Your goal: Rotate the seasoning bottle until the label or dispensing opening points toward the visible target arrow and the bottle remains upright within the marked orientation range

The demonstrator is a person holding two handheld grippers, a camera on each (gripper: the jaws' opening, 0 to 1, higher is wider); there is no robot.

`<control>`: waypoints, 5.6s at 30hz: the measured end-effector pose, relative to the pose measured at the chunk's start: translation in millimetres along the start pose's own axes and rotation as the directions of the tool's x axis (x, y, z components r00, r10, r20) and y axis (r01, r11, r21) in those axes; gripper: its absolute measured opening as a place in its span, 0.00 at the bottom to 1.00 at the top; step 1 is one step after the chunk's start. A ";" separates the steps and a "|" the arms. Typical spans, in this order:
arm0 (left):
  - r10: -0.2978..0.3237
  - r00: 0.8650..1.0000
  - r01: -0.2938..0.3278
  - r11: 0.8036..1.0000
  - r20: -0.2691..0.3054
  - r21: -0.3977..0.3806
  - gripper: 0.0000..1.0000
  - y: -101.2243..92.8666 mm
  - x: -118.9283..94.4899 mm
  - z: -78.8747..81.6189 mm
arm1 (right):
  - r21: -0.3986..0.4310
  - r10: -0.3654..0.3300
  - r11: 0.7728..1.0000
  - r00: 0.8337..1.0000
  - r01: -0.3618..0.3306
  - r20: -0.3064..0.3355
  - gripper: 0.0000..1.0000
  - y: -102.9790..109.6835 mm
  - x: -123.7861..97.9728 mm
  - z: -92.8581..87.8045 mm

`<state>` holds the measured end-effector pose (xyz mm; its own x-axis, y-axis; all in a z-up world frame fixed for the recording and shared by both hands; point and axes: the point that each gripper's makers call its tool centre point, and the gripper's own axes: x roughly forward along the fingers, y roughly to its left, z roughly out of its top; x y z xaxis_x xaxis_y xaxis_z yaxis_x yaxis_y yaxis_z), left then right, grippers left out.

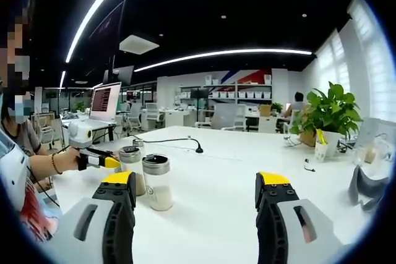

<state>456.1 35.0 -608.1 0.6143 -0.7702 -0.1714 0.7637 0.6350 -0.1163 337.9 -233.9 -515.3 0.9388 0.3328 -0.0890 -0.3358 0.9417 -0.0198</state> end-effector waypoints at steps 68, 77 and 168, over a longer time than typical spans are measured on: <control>-0.739 0.651 0.757 0.650 -0.175 0.068 0.36 -25.9 -2.2 -7.1 | -0.026 0.044 0.999 0.999 -0.044 -0.001 0.78 11.3 3.2 1.2; -0.687 0.694 0.718 0.682 -0.216 0.139 0.51 -22.2 -3.7 -0.9 | 0.012 0.027 1.000 1.000 -0.027 -0.014 0.78 2.7 5.8 -5.5; 0.228 0.970 -0.226 0.974 -0.081 0.030 0.60 139.5 22.9 15.4 | 0.027 0.051 0.998 0.997 -0.049 -0.057 0.78 7.5 6.1 -16.3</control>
<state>579.8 105.1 -613.2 0.7542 -0.5977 -0.2720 0.6105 0.7908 -0.0448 339.8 -225.6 -532.1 0.9147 0.3769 -0.1461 -0.3793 0.9252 0.0117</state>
